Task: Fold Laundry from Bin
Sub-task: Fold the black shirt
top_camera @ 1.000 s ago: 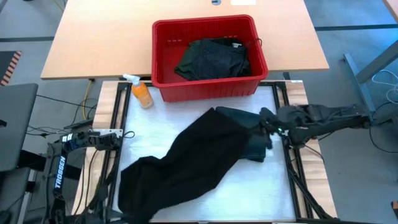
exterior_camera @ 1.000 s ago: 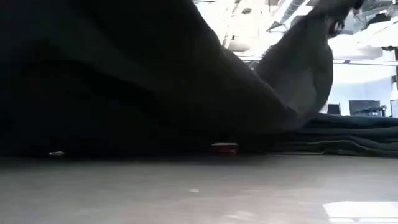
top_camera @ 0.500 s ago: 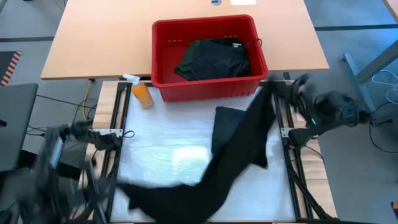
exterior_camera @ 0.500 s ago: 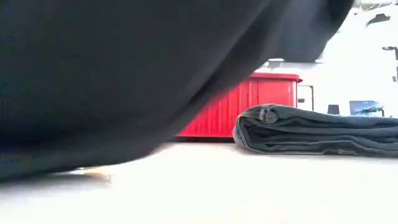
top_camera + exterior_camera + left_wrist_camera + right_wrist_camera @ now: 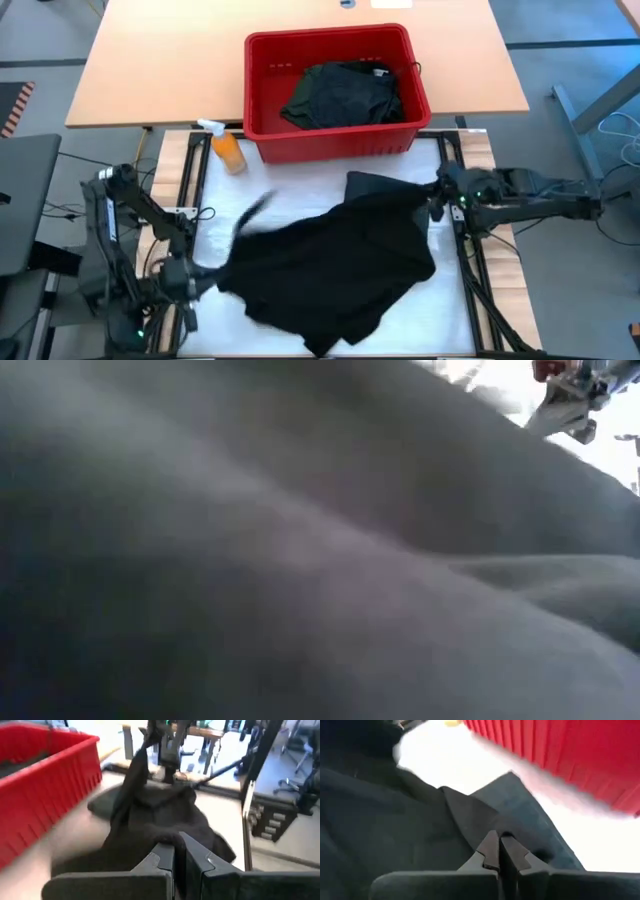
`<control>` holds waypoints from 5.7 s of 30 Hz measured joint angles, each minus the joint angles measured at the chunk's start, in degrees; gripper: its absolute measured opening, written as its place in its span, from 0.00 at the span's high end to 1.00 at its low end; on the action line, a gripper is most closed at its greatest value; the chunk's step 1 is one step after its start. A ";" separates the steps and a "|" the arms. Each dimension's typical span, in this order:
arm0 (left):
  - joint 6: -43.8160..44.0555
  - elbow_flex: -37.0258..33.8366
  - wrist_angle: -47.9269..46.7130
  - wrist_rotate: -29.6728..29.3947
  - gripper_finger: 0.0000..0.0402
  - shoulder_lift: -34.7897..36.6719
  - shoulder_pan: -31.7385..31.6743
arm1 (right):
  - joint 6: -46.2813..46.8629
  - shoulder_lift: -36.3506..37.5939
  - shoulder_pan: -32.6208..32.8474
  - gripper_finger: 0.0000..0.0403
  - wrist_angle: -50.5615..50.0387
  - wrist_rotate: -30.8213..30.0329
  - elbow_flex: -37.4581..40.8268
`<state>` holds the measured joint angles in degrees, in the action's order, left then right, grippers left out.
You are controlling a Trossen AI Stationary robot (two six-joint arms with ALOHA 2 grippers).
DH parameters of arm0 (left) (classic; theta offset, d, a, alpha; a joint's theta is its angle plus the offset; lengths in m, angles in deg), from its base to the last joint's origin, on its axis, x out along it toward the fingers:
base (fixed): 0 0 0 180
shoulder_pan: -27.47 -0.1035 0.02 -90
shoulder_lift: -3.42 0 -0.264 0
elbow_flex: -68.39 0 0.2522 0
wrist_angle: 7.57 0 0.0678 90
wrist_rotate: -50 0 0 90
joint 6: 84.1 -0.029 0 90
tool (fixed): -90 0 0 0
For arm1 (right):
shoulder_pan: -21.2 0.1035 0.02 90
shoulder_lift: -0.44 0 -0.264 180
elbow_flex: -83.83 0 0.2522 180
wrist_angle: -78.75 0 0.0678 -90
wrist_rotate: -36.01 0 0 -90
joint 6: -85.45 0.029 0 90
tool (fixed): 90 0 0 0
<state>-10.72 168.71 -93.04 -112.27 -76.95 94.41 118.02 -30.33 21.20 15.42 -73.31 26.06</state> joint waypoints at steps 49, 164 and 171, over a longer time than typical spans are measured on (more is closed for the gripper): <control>-22.70 12.27 3.25 22.06 1.00 -2.89 4.48 | 23.07 2.99 5.35 0.92 17.00 0.09 1.09; -11.89 7.28 6.09 19.60 1.00 -4.14 8.04 | -11.52 -29.69 -32.77 0.31 17.97 19.93 2.43; -11.63 7.28 6.11 19.56 1.00 -4.14 8.04 | -9.53 -26.49 -32.65 0.29 9.05 21.35 -2.70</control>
<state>-22.35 175.99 -86.93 -92.71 -81.09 102.45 108.50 -56.81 -11.45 24.46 -51.96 23.36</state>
